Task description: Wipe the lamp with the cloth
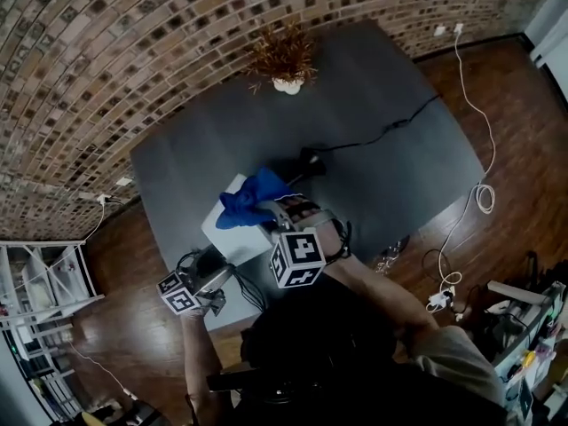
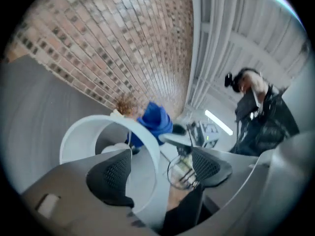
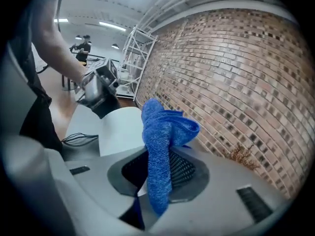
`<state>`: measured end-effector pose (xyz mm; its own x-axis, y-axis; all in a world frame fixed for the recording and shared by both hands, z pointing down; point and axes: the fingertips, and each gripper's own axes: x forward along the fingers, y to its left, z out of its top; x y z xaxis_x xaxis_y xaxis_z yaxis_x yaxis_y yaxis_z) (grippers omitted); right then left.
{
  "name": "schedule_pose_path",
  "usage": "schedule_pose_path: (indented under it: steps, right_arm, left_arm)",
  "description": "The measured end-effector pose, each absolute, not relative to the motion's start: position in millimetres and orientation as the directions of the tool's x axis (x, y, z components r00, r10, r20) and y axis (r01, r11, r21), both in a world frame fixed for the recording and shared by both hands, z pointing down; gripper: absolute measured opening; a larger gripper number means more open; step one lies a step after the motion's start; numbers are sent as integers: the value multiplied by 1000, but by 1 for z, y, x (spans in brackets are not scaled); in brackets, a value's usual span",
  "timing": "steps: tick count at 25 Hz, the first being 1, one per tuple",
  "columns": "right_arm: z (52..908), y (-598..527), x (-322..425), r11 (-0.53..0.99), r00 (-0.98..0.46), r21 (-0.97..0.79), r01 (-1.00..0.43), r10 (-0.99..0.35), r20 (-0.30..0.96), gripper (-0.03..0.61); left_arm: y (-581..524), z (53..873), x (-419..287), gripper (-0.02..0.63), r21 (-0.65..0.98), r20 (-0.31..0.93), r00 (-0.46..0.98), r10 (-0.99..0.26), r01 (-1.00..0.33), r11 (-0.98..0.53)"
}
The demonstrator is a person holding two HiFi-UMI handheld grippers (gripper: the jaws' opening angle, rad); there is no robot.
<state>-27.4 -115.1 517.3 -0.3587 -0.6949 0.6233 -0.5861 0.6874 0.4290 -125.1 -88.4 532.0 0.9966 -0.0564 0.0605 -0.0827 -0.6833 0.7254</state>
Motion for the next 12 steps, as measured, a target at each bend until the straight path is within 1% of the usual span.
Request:
schedule_pose_path:
  steps: [1,2,3,4,5,9,10,11,12]
  right_arm:
    - [518,-107,-25,693,-368,418,-588,-689,624,94]
    - [519,-99,-23,697,-378,406,-591,-684,624,94]
    - [520,-92,-21,700,-387,395,-594,-680,623,94]
    - [521,-85,-19,702,-394,385,-599,-677,622,94]
    - [521,-80,-18,704,-403,371,-605,-673,620,94]
    - [524,-60,-16,708,-446,303,-638,-660,604,94]
    - [525,-57,-16,709,-453,294,-641,-659,601,94]
    - [525,-54,-16,713,-462,285,-641,-654,598,94]
    - [525,-51,-16,718,-480,263,-644,-647,592,94]
  left_arm:
    - [-100,525,-133,396,773,-12,993,-115,-64,-631]
    - [-110,521,-139,376,818,-64,984,-166,-43,-573]
    - [-120,520,-143,350,859,-98,973,-207,-23,-512]
    - [-128,522,-145,290,893,-118,964,-239,-2,-450]
    - [-135,525,-146,249,921,-128,957,-261,17,-389]
    - [-148,541,-135,247,976,-133,946,-296,72,-206]
    - [-151,546,-130,223,982,-121,944,-306,70,-175]
    - [-155,548,-126,151,986,-111,941,-320,65,-153]
    - [-158,547,-122,141,987,-112,936,-333,65,-150]
